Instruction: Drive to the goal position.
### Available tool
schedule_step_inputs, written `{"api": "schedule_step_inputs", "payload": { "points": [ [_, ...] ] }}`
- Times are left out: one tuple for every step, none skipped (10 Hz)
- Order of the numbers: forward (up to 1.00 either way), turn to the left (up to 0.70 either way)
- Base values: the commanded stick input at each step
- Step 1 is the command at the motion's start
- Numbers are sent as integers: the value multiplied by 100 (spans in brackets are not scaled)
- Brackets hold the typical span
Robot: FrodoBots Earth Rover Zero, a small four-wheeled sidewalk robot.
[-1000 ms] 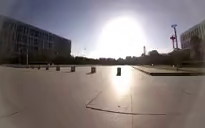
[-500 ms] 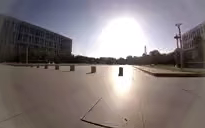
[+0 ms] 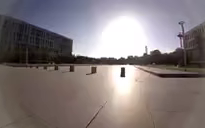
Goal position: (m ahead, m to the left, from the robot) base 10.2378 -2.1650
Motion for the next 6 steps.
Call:
{"api": "schedule_step_inputs", "payload": {
  "points": [
    [70,0],
    [70,0],
    [70,0],
    [70,0],
    [70,0],
    [70,0]
  ]
}}
